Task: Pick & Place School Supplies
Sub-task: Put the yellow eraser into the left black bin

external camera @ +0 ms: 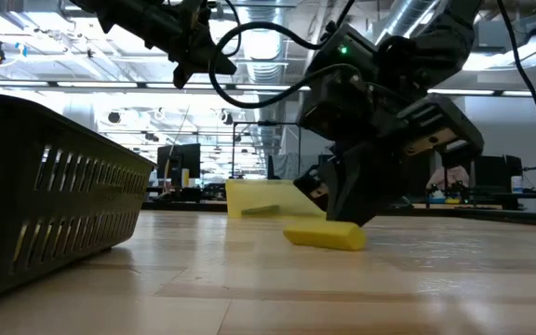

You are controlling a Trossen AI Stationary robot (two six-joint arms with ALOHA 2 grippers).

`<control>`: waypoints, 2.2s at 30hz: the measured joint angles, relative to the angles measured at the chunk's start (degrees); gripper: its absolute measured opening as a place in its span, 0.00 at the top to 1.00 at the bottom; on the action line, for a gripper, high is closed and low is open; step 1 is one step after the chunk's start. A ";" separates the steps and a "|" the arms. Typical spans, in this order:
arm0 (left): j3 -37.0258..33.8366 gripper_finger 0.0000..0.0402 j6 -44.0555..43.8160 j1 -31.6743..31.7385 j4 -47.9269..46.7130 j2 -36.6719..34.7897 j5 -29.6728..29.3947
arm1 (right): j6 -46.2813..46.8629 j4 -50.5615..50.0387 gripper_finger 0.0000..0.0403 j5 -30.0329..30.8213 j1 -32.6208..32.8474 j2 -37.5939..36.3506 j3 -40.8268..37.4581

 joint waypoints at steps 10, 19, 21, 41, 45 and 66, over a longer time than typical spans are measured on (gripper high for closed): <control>-0.02 1.00 0.02 0.00 0.03 -0.01 0.00 | -1.38 -1.11 1.00 -1.45 -1.53 -0.14 0.02; -0.02 1.00 0.02 0.00 0.13 0.00 0.00 | 0.54 -1.30 1.00 -1.35 -1.57 -3.51 -0.40; -0.02 1.00 0.02 0.00 0.19 -0.01 0.00 | 0.57 -0.66 1.00 -1.72 -1.59 -3.65 -0.32; -0.02 1.00 0.00 0.00 1.27 -0.01 0.57 | 5.85 6.61 1.00 -4.60 2.12 -3.85 -0.09; -0.02 1.00 0.00 0.00 1.32 -0.01 0.57 | 5.65 5.76 1.00 -3.89 2.00 -3.85 -0.07; -0.02 1.00 -0.04 0.00 1.30 -0.01 0.59 | 4.54 4.19 1.00 -2.84 0.79 -3.83 -0.03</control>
